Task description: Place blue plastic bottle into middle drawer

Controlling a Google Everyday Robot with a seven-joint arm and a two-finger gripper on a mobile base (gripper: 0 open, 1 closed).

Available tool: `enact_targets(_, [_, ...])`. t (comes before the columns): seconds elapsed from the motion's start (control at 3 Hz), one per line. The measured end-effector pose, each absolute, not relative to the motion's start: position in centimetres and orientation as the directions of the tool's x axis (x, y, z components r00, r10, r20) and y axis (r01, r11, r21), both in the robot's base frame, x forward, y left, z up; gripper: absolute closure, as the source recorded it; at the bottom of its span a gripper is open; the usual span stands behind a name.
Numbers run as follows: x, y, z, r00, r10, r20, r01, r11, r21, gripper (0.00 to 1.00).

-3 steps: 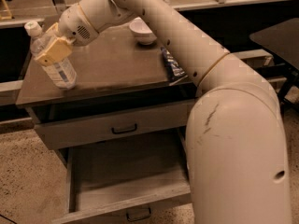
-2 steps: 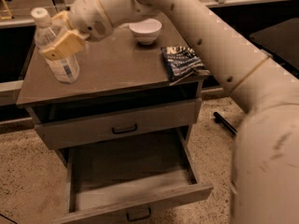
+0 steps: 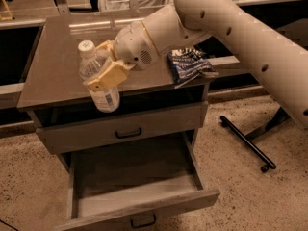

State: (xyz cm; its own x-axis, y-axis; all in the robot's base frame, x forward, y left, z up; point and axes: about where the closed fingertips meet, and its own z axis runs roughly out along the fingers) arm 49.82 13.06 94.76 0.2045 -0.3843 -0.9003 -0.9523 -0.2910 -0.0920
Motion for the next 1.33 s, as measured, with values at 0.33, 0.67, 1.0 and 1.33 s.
enact_targets(0.33, [50.0, 13.0, 94.2, 0.202, -0.364, -0.909, -0.953, -0.287, -0.097, 1.00])
enact_targets(0.67, [50.1, 11.9, 91.0, 0.228, -0.338, -0.913, -0.959, -0.239, -0.152, 1.00])
enact_targets(1.0, [49.9, 6.3, 83.4, 0.224, -0.372, -0.901, -0.973, -0.135, -0.186, 1.00])
enact_targets(1.33, [49.6, 2.3, 78.8, 0.221, -0.412, -0.884, -0.975, -0.098, -0.198, 1.00])
